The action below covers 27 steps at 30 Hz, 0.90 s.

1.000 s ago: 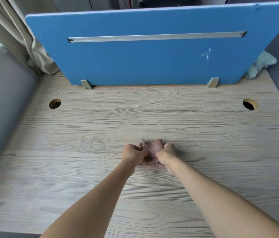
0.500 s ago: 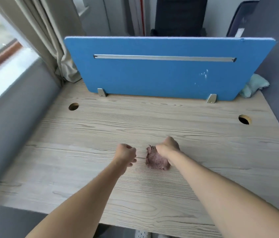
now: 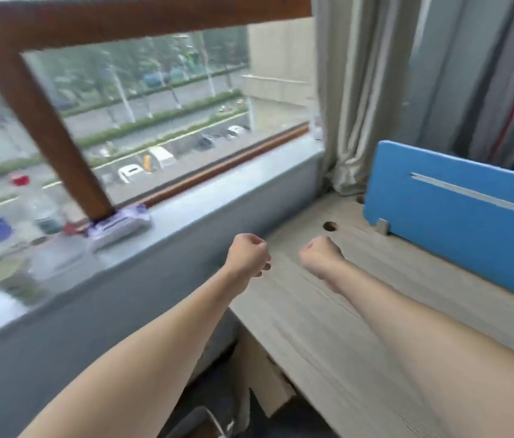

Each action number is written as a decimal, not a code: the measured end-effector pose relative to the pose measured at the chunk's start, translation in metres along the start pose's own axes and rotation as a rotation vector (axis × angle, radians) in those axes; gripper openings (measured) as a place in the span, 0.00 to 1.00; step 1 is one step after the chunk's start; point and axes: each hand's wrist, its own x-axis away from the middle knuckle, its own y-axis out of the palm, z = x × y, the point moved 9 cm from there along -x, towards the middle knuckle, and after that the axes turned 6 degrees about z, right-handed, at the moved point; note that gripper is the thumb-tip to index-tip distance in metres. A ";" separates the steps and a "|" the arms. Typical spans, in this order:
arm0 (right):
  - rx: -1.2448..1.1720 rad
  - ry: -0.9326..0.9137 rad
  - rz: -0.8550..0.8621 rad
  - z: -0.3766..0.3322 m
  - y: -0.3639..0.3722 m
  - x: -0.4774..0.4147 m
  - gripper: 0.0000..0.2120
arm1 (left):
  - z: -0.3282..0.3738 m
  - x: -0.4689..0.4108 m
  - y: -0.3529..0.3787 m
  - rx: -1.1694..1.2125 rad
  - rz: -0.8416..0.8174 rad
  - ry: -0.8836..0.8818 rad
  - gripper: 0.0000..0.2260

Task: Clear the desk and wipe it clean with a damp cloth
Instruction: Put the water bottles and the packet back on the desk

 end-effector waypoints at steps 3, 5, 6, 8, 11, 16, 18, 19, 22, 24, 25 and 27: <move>0.058 -0.160 -0.081 -0.090 0.064 0.017 0.09 | -0.023 -0.014 -0.113 0.023 0.139 0.007 0.09; 0.090 -0.261 -0.145 -0.152 0.113 0.031 0.02 | -0.041 -0.021 -0.190 0.011 0.241 -0.003 0.09; 0.095 -0.295 -0.173 -0.180 0.138 0.038 0.03 | -0.050 -0.022 -0.227 0.014 0.283 -0.009 0.09; 0.110 -0.360 -0.226 -0.234 0.184 0.054 0.06 | -0.065 -0.024 -0.296 0.023 0.366 -0.024 0.10; 0.118 -0.463 -0.280 -0.312 0.250 0.080 0.11 | -0.082 -0.025 -0.396 -0.027 0.503 0.001 0.11; 0.116 -0.623 -0.278 -0.415 0.310 0.110 0.15 | -0.091 -0.034 -0.508 -0.093 0.657 0.055 0.09; 0.140 -0.685 -0.254 -0.450 0.329 0.112 0.22 | -0.100 -0.046 -0.545 -0.181 0.715 0.060 0.09; 0.160 -0.722 -0.241 -0.468 0.339 0.111 0.24 | -0.104 -0.056 -0.561 -0.239 0.724 0.054 0.11; 0.238 -0.803 -0.229 -0.498 0.359 0.102 0.28 | -0.111 -0.082 -0.575 -0.386 0.657 0.041 0.20; 0.305 -0.825 -0.236 -0.509 0.372 0.091 0.33 | -0.114 -0.101 -0.576 -0.443 0.598 0.043 0.26; 0.331 -0.832 -0.236 -0.513 0.377 0.086 0.34 | -0.115 -0.110 -0.576 -0.466 0.570 0.041 0.27; 0.361 -0.848 -0.232 -0.520 0.384 0.077 0.33 | -0.118 -0.128 -0.575 -0.498 0.519 0.034 0.28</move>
